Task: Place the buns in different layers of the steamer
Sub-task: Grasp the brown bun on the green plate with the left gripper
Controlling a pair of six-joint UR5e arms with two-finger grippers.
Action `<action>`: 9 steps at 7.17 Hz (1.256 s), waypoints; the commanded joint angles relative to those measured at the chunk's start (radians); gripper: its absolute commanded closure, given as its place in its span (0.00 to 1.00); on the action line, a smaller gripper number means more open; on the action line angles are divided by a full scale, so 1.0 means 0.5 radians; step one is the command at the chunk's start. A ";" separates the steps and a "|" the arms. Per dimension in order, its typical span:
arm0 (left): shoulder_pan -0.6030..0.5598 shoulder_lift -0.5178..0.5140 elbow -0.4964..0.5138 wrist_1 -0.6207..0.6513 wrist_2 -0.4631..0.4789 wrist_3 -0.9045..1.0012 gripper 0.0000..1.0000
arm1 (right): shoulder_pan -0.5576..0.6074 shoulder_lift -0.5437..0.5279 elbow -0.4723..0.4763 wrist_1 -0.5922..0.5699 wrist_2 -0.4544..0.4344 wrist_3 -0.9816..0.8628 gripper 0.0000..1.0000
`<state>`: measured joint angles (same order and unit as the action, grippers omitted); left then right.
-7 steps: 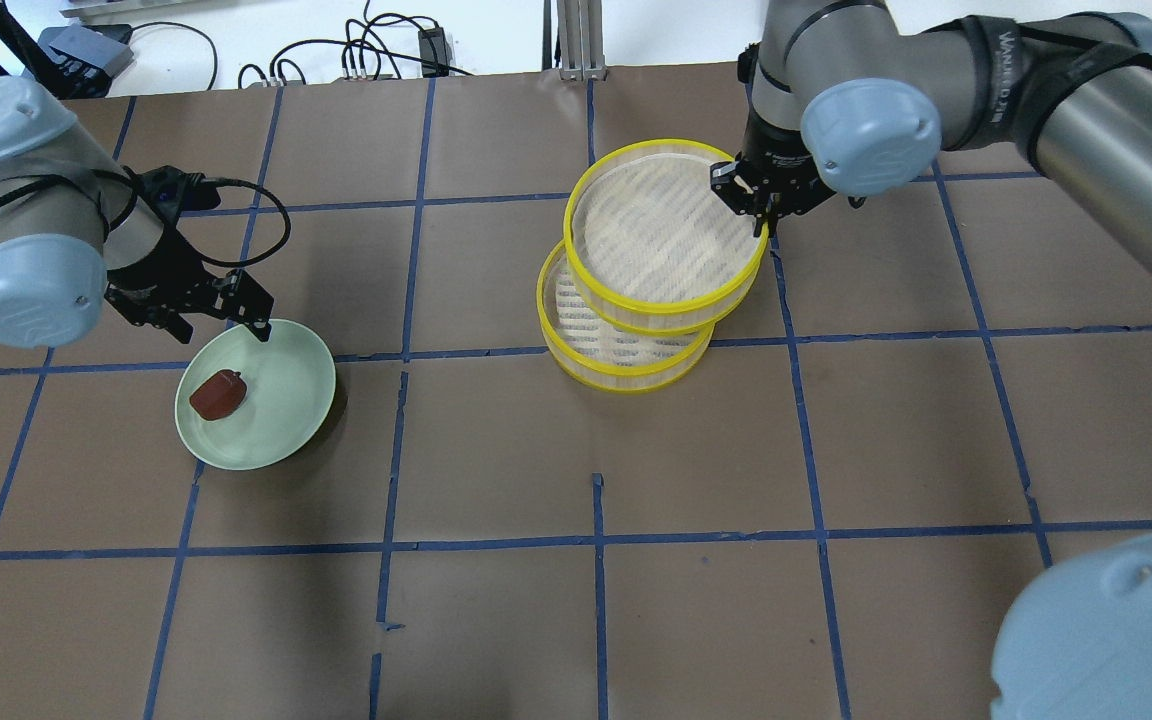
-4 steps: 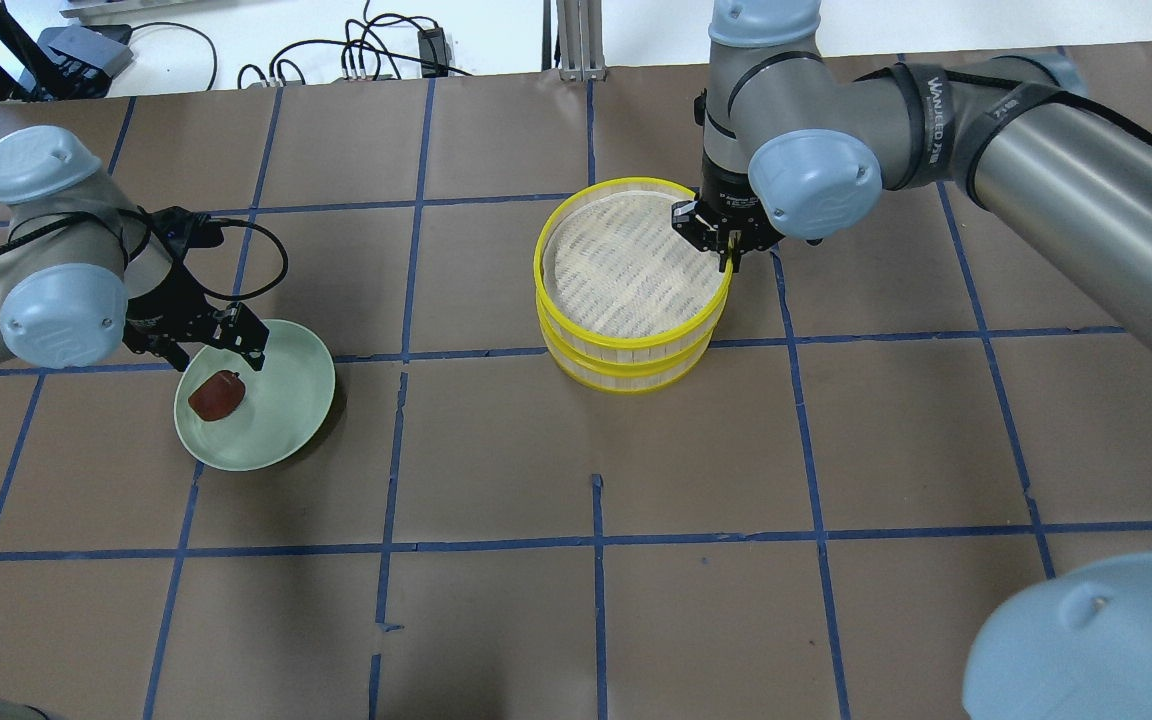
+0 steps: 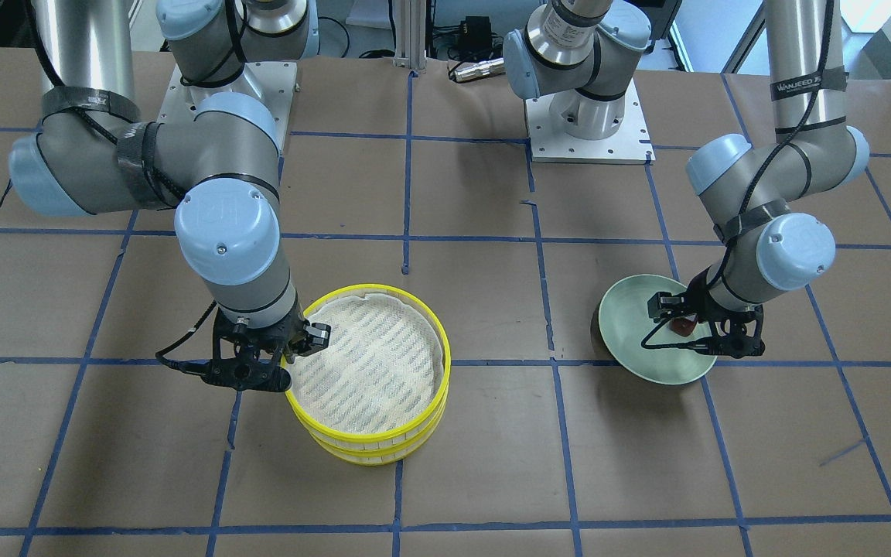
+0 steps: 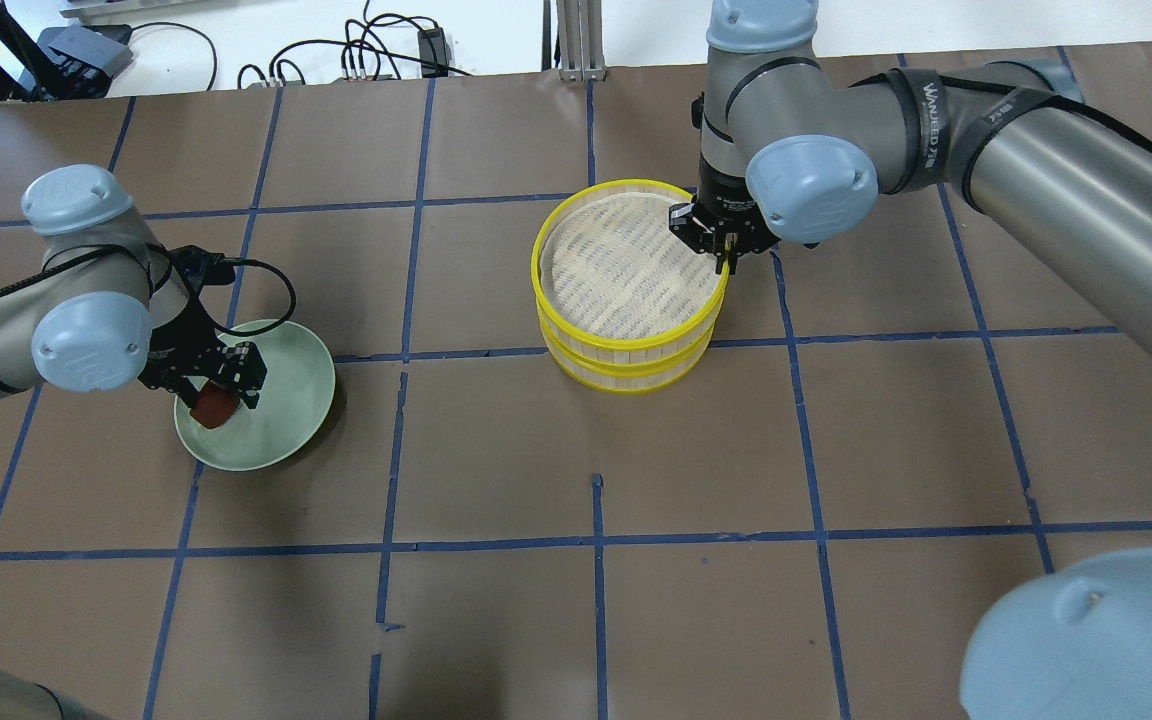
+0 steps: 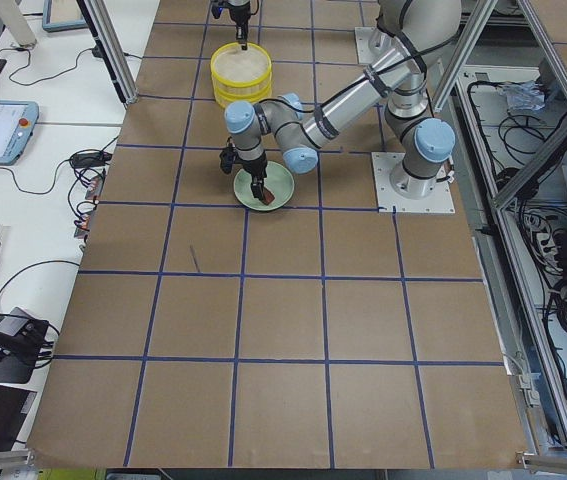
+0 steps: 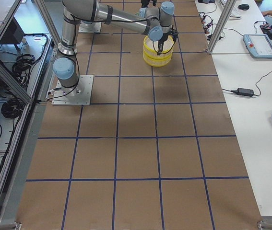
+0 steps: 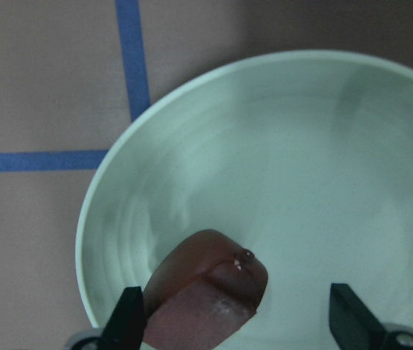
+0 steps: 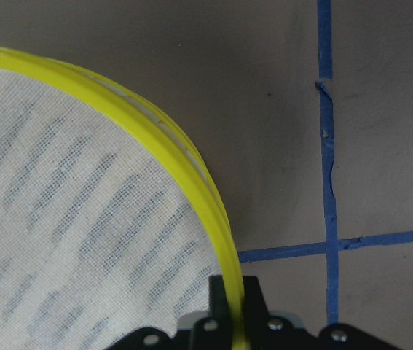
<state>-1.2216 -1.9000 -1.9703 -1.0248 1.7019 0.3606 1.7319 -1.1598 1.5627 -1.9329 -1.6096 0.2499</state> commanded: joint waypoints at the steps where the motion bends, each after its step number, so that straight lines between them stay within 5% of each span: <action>1: -0.002 -0.001 0.007 0.003 0.035 -0.061 0.88 | 0.000 0.000 0.004 0.000 0.001 0.006 0.96; 5: -0.146 0.241 0.166 -0.018 -0.026 -0.172 0.91 | 0.000 0.003 0.007 -0.003 0.001 0.006 0.96; 9: -0.186 0.342 0.228 -0.049 -0.418 -0.273 0.91 | 0.000 0.028 0.004 -0.027 0.010 0.013 0.95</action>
<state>-1.3122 -1.7364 -1.8654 -1.0467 1.5411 0.2365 1.7319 -1.1493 1.5627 -1.9401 -1.6050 0.2571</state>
